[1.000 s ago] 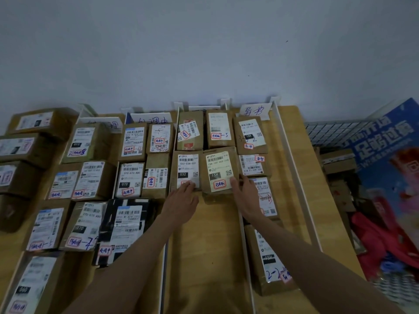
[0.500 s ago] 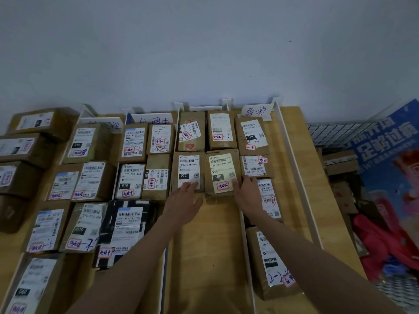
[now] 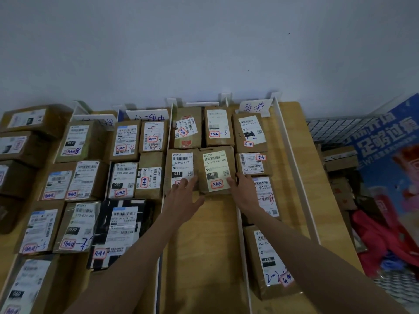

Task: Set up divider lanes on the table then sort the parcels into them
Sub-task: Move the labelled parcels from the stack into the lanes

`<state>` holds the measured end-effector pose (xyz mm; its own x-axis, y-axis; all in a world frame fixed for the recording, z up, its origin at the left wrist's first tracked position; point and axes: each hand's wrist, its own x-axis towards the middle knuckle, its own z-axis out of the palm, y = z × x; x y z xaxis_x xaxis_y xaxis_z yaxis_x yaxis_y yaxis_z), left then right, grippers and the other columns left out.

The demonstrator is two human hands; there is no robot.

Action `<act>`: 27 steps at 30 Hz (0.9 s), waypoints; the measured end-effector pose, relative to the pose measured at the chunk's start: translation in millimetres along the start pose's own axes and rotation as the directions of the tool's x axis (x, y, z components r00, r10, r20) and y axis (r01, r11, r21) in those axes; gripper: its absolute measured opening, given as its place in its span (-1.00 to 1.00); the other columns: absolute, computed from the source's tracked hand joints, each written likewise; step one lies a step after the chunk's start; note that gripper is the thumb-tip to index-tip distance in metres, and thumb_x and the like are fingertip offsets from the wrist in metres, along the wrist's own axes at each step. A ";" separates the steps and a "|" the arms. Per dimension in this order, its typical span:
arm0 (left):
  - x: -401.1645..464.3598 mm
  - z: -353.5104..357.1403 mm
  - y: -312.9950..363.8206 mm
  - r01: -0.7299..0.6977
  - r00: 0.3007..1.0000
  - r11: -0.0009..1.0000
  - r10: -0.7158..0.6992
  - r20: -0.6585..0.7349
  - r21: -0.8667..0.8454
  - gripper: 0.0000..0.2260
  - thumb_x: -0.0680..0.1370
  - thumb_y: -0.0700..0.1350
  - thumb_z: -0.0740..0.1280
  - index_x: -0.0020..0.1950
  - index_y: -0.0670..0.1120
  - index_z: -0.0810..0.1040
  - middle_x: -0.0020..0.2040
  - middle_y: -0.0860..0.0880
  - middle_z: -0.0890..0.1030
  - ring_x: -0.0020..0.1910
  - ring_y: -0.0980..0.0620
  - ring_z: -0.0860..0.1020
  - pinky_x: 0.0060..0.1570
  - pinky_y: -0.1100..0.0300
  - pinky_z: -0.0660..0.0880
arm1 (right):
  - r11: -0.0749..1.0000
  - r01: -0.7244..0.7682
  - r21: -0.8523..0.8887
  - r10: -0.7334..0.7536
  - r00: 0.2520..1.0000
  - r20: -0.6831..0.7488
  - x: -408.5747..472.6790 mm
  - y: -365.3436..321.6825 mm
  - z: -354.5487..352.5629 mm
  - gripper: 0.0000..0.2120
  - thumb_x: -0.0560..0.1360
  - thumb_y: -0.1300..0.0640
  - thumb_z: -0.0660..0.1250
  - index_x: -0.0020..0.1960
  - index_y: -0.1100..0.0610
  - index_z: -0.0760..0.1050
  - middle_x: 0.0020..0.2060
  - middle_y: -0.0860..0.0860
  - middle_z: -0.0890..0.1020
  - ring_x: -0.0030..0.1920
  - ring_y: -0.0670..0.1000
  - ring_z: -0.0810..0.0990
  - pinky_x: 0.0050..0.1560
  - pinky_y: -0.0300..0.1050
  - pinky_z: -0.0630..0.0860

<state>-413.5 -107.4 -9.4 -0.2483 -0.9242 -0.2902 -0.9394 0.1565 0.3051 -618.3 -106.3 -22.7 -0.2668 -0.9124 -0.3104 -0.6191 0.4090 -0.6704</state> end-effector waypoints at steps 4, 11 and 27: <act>-0.4 -1.7 -1.7 -0.005 1.000 1.000 0.006 -0.006 0.028 -0.29 0.56 0.24 0.26 0.60 0.10 -0.01 0.41 -0.07 0.36 0.33 -0.14 0.41 0.27 -0.09 0.44 | 0.999 -0.009 -0.037 0.008 1.000 -0.015 -1.4 2.3 2.3 -0.61 0.62 -0.10 0.21 0.30 0.15 0.44 0.21 0.10 0.51 0.21 0.09 0.51 0.16 0.10 0.53; 2.4 -0.8 6.0 -0.010 0.999 0.982 0.017 -0.035 0.188 -0.36 0.57 0.27 0.21 0.56 0.13 0.05 0.40 -0.08 0.32 0.30 -0.18 0.40 0.24 -0.15 0.43 | 0.998 -0.002 -0.064 0.005 0.999 0.040 -6.9 1.5 4.3 -0.48 0.49 0.11 0.44 0.34 0.17 0.29 0.28 0.14 0.39 0.21 0.15 0.49 0.11 0.09 0.55; 5.0 11.5 1.7 -0.042 0.998 0.968 0.049 -0.026 0.246 -0.33 0.57 0.23 0.25 0.58 0.09 0.04 0.47 -0.08 0.21 0.41 -0.16 0.27 0.26 -0.12 0.41 | 0.925 0.055 -0.377 -0.033 0.997 0.065 3.7 8.6 12.3 -0.53 0.54 0.31 0.31 0.41 0.20 0.26 0.35 0.15 0.30 0.27 0.13 0.44 0.09 0.10 0.58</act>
<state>-419.1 -107.8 -20.8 -0.2881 -0.9242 -0.2508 -0.9576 0.2757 0.0842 -615.5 -106.0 -37.8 -0.1978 -0.9225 -0.3314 -0.8654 0.3231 -0.3830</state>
